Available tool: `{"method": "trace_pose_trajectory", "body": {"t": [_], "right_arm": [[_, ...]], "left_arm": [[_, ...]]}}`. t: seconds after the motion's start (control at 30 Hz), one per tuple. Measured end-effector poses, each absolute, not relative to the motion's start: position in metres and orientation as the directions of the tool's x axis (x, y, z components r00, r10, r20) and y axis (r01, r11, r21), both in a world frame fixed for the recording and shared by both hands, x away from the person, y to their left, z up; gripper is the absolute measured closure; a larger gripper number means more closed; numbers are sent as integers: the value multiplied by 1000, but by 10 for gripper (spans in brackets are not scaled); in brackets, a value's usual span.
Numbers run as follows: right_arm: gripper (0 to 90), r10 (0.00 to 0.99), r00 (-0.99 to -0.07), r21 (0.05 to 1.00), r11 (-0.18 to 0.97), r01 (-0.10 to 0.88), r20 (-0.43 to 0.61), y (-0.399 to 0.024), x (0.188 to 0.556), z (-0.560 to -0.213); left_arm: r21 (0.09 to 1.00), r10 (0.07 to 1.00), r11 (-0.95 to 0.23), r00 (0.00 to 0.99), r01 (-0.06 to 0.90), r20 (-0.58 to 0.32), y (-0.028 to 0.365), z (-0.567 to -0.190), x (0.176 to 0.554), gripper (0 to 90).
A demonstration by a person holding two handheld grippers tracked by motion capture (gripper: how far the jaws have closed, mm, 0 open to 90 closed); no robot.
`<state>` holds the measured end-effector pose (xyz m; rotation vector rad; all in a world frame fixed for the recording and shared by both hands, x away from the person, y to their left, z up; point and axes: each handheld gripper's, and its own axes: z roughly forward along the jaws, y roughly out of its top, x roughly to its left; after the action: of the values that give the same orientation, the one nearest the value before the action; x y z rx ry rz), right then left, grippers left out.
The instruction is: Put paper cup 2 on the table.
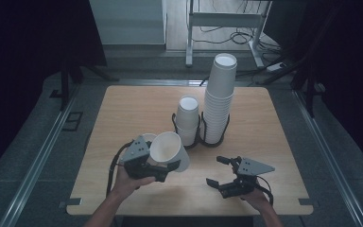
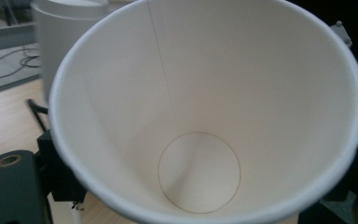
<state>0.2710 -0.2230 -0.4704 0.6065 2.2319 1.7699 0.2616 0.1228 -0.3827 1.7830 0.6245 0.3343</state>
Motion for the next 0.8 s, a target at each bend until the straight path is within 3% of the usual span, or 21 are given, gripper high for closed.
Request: {"method": "trace_pose_trajectory", "body": {"t": [0.6,0.8], "right_arm": [[119,463,-883,966,182,186,83,-223,273,-471],[121,464,-882,965,183,188,84,-224,273,-472]], "left_arm": [[953,754,-134,652,270,-79,203,-364,289,129],[949,815,-156,578,276,-34,217,-368,299,130]]}}
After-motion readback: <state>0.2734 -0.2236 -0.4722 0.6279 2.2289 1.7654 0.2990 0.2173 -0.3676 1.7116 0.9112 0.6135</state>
